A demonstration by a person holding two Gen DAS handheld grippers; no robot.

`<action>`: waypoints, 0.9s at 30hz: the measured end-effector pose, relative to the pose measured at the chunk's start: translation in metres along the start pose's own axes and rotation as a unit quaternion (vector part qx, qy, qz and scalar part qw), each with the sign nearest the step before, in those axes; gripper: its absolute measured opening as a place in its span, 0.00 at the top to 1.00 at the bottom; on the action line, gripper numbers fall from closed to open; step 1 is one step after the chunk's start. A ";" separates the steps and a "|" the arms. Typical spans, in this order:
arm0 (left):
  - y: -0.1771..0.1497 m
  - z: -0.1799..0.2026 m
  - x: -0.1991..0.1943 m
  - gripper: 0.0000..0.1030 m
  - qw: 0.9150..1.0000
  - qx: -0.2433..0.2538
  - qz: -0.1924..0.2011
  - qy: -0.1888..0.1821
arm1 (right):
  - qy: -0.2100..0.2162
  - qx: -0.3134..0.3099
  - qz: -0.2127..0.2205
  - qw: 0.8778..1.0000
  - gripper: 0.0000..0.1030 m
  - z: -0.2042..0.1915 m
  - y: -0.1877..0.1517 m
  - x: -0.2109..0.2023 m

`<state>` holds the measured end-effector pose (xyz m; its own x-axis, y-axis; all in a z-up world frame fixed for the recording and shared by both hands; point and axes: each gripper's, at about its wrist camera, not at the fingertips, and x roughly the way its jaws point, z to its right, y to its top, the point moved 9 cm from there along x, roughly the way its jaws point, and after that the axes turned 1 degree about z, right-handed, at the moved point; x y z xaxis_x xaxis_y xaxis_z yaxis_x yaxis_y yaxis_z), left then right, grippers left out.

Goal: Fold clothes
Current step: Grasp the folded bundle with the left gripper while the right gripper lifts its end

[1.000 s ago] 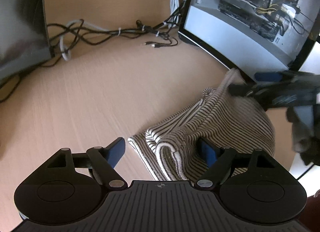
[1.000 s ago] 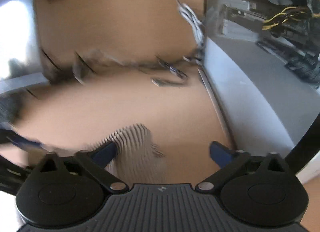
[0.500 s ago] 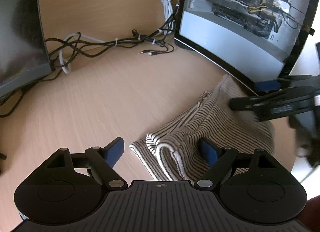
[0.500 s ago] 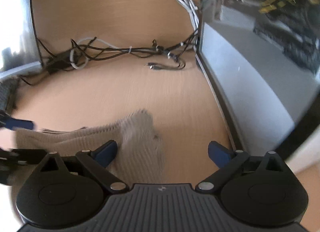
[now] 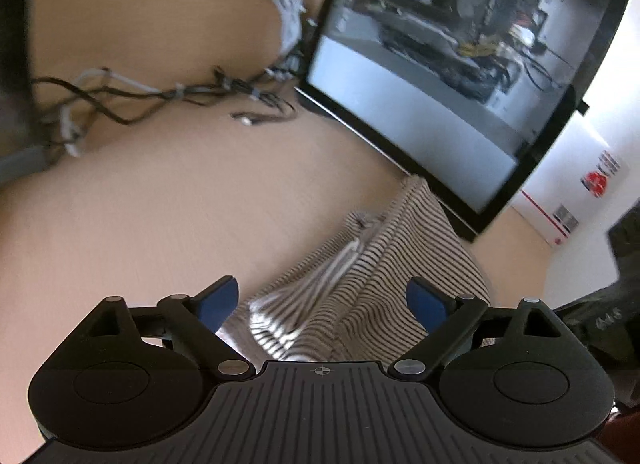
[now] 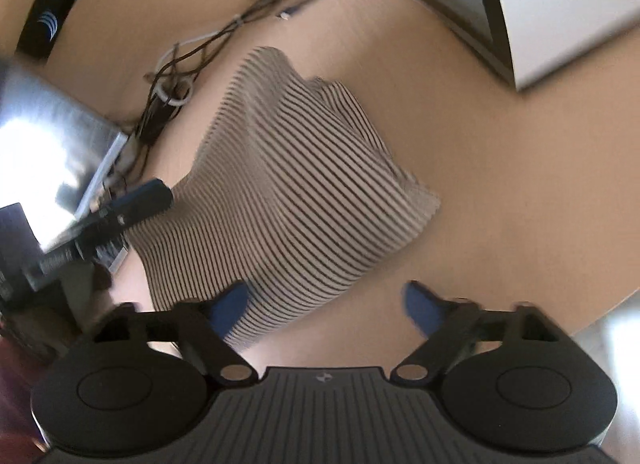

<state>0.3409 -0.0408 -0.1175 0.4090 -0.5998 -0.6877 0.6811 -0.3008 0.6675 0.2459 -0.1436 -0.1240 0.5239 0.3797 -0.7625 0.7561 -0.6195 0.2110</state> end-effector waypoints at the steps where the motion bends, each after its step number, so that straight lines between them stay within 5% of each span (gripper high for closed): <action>1: -0.003 -0.004 0.006 0.08 1.000 -0.003 -0.010 0.000 | 0.015 0.019 -0.003 1.000 0.31 0.001 0.002 0.004; 5: -0.017 -0.014 0.015 0.11 0.998 -0.043 -0.034 -0.015 | 0.025 0.022 0.007 0.999 0.38 -0.002 0.020 0.015; 13: -0.038 0.019 0.008 0.12 0.994 -0.089 -0.032 -0.061 | -0.037 -0.141 0.065 0.987 0.37 -0.043 0.083 0.038; 22: -0.052 0.054 -0.010 0.09 0.987 -0.124 -0.012 -0.098 | -0.062 -0.311 0.123 0.941 0.29 -0.096 0.112 0.037; 27: -0.052 0.000 -0.029 0.08 0.981 -0.193 0.022 -0.021 | -0.093 -0.373 0.169 0.908 0.29 -0.089 0.081 0.004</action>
<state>0.2934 -0.0081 -0.1319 0.4236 -0.6384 -0.6426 0.8455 0.0242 0.5334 0.3443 -0.1311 -0.0560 0.7526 0.0884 -0.6525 0.6560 -0.0153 0.7546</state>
